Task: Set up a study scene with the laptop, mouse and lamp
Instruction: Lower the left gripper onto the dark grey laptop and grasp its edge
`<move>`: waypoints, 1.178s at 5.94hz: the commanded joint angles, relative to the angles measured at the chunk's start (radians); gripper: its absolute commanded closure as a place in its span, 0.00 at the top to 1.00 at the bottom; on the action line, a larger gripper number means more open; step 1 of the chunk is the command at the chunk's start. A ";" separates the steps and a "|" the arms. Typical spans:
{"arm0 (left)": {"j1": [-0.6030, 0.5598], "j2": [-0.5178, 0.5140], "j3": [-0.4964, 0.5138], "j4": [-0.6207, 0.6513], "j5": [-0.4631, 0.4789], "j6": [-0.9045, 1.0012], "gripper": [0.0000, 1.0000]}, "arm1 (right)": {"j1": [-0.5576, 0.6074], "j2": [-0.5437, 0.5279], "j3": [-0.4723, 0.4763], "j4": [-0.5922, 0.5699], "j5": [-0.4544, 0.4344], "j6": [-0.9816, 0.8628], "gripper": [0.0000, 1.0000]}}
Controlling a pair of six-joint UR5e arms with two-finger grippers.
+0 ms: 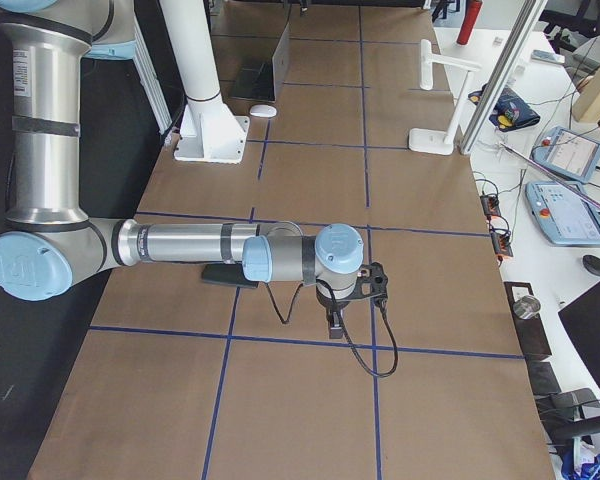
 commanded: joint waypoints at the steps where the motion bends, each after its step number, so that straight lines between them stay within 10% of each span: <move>1: 0.219 -0.062 0.001 -0.004 0.143 -0.275 1.00 | 0.000 0.004 -0.009 0.000 0.000 -0.002 1.00; 7: 0.345 -0.076 0.019 0.002 0.229 -0.501 1.00 | 0.000 0.004 -0.017 -0.002 0.000 -0.002 1.00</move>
